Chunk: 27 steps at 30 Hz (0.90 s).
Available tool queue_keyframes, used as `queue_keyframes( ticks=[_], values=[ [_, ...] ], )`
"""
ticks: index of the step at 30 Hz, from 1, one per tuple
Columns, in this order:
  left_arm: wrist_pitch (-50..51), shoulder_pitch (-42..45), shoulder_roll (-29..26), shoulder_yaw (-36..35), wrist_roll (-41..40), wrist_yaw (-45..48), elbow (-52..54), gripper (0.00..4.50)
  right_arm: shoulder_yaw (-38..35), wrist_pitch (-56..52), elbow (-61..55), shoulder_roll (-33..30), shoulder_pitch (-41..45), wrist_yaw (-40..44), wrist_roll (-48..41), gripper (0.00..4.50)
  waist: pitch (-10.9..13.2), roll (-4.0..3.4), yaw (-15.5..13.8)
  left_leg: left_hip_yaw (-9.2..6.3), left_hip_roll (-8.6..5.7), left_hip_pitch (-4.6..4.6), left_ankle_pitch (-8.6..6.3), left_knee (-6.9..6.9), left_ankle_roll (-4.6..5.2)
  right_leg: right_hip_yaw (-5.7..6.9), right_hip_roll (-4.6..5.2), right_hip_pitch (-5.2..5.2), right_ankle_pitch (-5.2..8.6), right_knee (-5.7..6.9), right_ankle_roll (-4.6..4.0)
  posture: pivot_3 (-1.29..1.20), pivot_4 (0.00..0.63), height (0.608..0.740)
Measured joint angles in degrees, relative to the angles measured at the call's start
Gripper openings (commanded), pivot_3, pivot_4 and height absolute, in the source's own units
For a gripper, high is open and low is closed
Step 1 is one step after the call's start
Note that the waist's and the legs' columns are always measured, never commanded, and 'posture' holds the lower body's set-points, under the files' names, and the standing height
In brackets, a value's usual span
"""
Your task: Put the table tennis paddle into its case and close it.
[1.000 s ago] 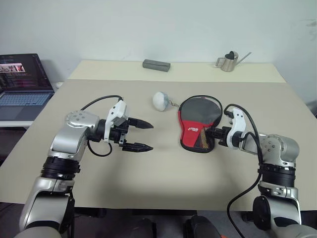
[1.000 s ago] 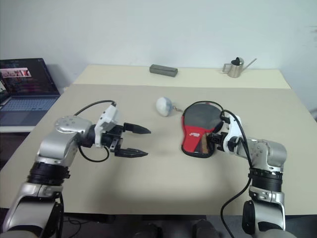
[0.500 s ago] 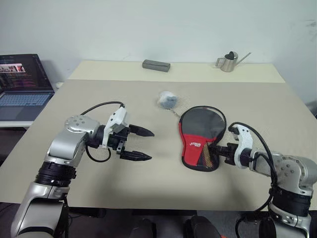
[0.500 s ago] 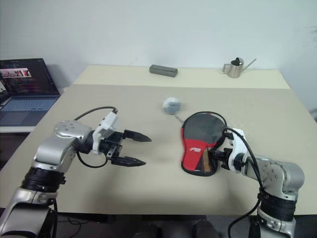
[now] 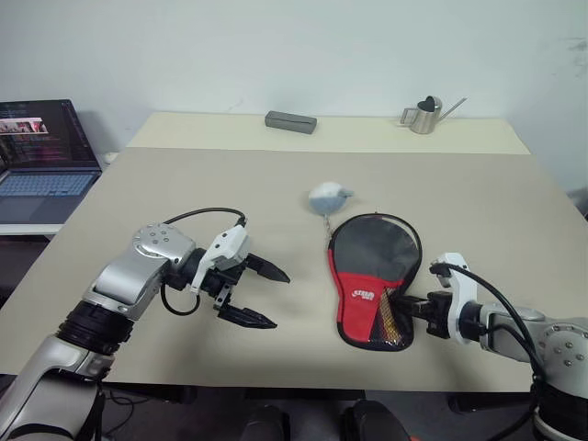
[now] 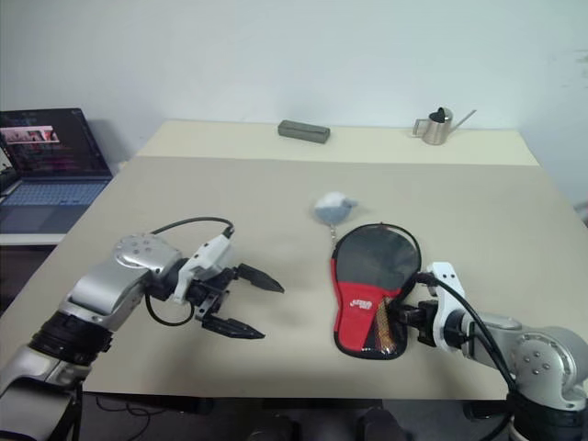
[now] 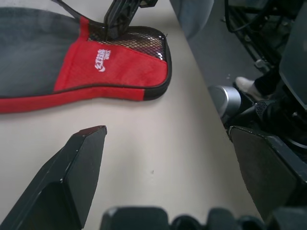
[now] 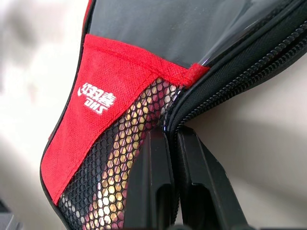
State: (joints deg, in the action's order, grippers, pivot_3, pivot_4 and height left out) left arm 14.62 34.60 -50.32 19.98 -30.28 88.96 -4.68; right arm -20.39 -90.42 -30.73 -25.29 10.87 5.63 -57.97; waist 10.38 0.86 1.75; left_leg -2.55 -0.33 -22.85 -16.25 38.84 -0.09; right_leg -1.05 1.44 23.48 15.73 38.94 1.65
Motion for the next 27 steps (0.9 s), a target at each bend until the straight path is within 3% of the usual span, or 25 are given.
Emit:
queue_keyframes(
  ticks=[16, 27],
  values=[
    [-0.9, 1.7, -2.1, 5.6, -5.0, 0.1, 2.5, 4.5, -1.7, 0.7, -3.2, 0.2, -7.6, -14.0, -18.2, 0.05, 0.0, 0.0, 0.0, -0.18, 0.03, 0.03, 0.0, -0.01, 0.0, 0.01, -0.07, -0.08, 0.07, 0.03, -0.1, 0.0, 0.15, 0.74],
    [-1.1, 2.1, -2.1, 5.9, -5.1, 0.2, 2.5, 4.5, 7.2, 16.5, -2.6, -14.8, -13.6, -28.3, -39.0, 0.05, 0.0, 0.02, 0.1, -0.19, 0.03, 0.03, 0.0, 0.02, 0.0, 0.02, -0.07, -0.14, 0.08, -0.01, -0.1, 0.0, 0.15, 0.74]
  ],
)
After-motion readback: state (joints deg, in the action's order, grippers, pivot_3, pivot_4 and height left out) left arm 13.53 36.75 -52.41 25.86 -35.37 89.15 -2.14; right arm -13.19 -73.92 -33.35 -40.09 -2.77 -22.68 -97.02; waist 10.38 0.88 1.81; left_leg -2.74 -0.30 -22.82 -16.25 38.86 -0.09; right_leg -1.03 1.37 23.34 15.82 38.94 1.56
